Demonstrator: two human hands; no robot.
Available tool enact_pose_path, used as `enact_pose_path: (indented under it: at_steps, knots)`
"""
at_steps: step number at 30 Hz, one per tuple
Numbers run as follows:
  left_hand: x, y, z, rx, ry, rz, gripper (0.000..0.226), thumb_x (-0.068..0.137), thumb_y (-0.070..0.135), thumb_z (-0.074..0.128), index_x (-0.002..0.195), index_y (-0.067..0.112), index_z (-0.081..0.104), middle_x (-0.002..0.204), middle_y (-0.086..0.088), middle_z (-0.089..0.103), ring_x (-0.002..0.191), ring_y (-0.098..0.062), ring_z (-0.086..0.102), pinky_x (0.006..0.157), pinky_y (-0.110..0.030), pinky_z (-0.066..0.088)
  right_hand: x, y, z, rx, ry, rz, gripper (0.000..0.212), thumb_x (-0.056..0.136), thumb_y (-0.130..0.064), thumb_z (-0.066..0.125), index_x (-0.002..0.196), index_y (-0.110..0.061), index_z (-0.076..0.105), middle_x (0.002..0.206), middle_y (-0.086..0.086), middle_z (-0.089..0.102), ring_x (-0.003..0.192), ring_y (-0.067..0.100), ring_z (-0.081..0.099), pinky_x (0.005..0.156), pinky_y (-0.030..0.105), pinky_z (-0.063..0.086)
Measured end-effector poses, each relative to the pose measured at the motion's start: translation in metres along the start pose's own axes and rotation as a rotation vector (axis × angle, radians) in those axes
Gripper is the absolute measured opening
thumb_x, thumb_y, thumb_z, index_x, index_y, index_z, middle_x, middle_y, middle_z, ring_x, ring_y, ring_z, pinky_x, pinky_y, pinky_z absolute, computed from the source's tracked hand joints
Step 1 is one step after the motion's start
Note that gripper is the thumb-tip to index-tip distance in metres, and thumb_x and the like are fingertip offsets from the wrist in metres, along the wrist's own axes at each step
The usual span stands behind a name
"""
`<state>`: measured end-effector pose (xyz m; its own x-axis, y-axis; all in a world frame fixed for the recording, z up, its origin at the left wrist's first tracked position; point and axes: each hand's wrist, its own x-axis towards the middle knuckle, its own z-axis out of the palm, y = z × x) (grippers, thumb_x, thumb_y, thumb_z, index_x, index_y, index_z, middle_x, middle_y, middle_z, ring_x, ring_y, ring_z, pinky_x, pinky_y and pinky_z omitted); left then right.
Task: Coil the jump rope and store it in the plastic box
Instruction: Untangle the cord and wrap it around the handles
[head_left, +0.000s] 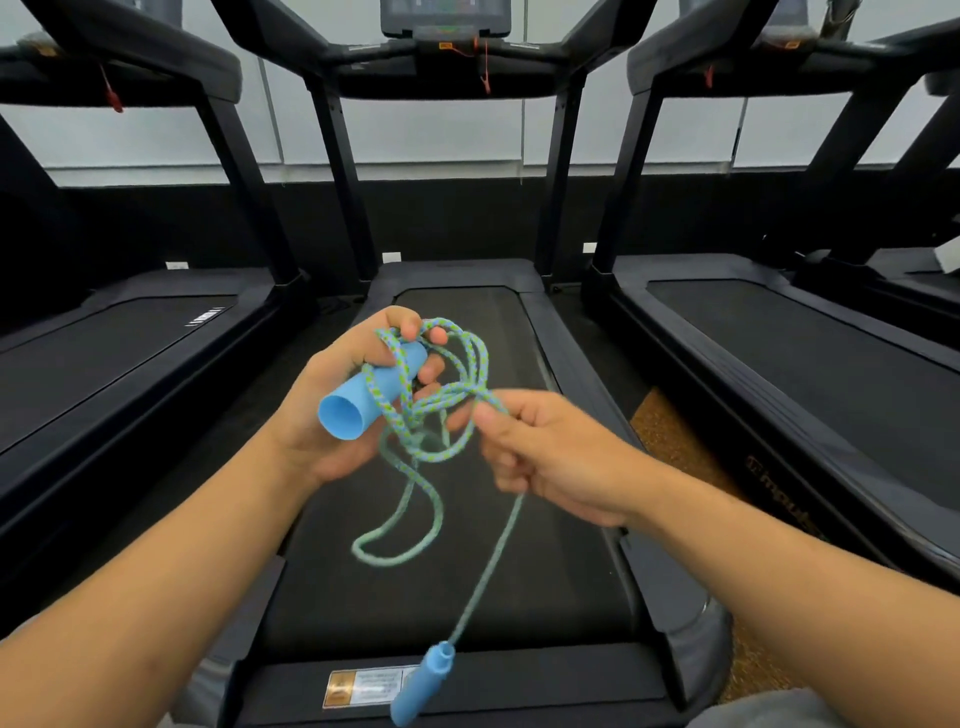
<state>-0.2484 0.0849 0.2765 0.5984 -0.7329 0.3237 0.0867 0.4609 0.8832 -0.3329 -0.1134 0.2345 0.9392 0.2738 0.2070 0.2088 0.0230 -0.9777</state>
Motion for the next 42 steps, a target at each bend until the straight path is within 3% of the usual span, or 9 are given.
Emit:
enact_pose_path:
  at_steps: [4,8,11,16,21,28,33,38,42]
  knots:
    - [-0.001,0.000,-0.005,0.151,0.115,0.042,0.022,0.064,0.011,0.064,0.086,0.014,0.059,0.104,-0.007,0.063,0.075,-0.020,0.051,0.068,-0.030,0.049,0.003,-0.027,-0.021,-0.015,0.224,-0.045,0.040,0.100,-0.044,0.056,0.090,-0.008,0.071,0.059,-0.003,0.036,0.054,0.010,0.025,0.056,0.029,0.021]
    - [0.000,-0.006,-0.006,0.480,0.259,0.076,0.024,0.066,0.005,0.063,0.086,0.019,0.063,0.101,-0.012,0.053,0.069,-0.021,0.049,0.065,-0.032,0.042,0.009,-0.037,-0.049,-0.529,0.500,-0.124,0.034,0.097,-0.041,0.066,0.080,-0.012,0.075,0.054,-0.008,0.048,0.054,0.015,0.038,0.056,0.035,0.031]
    - [0.003,-0.008,-0.011,0.669,0.413,0.111,0.022,0.069,0.009,0.061,0.079,0.029,0.065,0.102,-0.006,0.055,0.077,-0.021,0.049,0.065,-0.032,0.041,0.009,-0.049,-0.063,-0.431,0.573,-0.169,0.026,0.098,-0.029,0.067,0.079,-0.014,0.076,0.055,-0.008,0.050,0.055,0.012,0.039,0.056,0.032,0.031]
    - [0.007,-0.006,-0.022,0.686,0.631,0.127,0.011,0.062,0.022,0.065,0.070,0.030,0.062,0.094,-0.003,0.059,0.084,-0.023,0.054,0.071,-0.039,0.042,0.001,-0.067,-0.072,-0.100,0.371,-0.287,0.015,0.093,-0.014,0.064,0.082,-0.006,0.070,0.057,-0.002,0.050,0.052,0.008,0.034,0.057,0.026,0.029]
    - [0.004,-0.005,-0.024,0.854,0.589,0.139,0.016,0.070,0.021,0.067,0.076,0.035,0.065,0.101,-0.003,0.058,0.077,-0.016,0.056,0.070,-0.034,0.047,-0.005,-0.075,-0.097,-0.104,0.409,-0.350,0.021,0.090,-0.012,0.062,0.076,-0.017,0.076,0.060,-0.003,0.052,0.054,0.008,0.036,0.059,0.028,0.028]
    - [0.005,-0.013,0.000,0.785,0.270,0.040,0.010,0.090,0.013,0.077,0.093,0.012,0.067,0.087,0.003,0.069,0.073,-0.010,0.063,0.066,-0.023,0.051,0.021,-0.064,-0.084,-0.527,0.267,-0.173,0.015,0.095,-0.020,0.071,0.085,-0.024,0.081,0.066,-0.006,0.063,0.064,0.013,0.047,0.062,0.031,0.035]
    - [0.006,-0.011,0.006,0.601,0.274,-0.017,0.011,0.087,0.017,0.072,0.095,0.010,0.068,0.094,-0.007,0.062,0.073,-0.016,0.054,0.064,-0.026,0.047,0.033,-0.057,-0.067,-0.698,0.079,-0.022,0.014,0.095,-0.033,0.071,0.093,-0.025,0.082,0.071,-0.004,0.069,0.068,0.023,0.042,0.067,0.041,0.032]
    - [0.009,-0.012,0.008,0.401,0.337,-0.038,0.006,0.095,0.012,0.065,0.090,0.009,0.064,0.079,-0.003,0.061,0.066,-0.015,0.055,0.060,-0.023,0.049,0.025,-0.028,-0.053,-0.600,-0.124,0.100,0.017,0.100,-0.022,0.066,0.095,-0.013,0.079,0.075,-0.002,0.064,0.074,0.023,0.041,0.064,0.031,0.033]
    - [0.013,-0.015,0.005,0.237,0.329,-0.060,0.006,0.091,0.016,0.065,0.089,0.011,0.067,0.086,0.000,0.064,0.073,-0.015,0.057,0.062,-0.025,0.047,0.025,-0.007,-0.037,-0.737,-0.247,0.162,0.022,0.100,-0.027,0.065,0.104,-0.009,0.077,0.076,-0.005,0.063,0.067,0.013,0.043,0.062,0.027,0.035]
